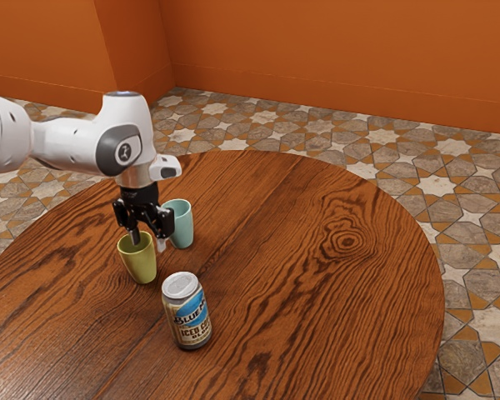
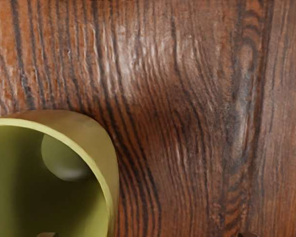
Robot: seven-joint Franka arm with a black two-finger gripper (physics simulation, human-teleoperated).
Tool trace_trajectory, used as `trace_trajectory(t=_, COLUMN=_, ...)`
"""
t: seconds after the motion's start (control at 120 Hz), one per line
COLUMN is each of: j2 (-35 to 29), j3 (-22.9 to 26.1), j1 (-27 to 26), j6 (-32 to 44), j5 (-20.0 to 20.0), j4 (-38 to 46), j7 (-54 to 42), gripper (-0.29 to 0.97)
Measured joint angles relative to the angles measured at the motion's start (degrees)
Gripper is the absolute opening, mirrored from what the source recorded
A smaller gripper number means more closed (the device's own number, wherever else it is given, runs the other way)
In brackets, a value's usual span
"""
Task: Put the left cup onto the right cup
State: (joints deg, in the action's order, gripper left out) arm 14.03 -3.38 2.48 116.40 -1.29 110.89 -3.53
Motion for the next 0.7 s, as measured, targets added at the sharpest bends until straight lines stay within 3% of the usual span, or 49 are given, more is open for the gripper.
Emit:
trace_trajectory(t=0.425, j2=2.83, j3=-0.83, j1=0.60, j6=3.11, j5=-0.41, j4=-0.04, j7=-2.92, gripper=0.41)
trace_trajectory(t=0.7, j2=3.18, j3=-0.90, j1=0.76, j6=3.81, j5=-1.44, j4=0.27, j7=-3.93, gripper=0.24)
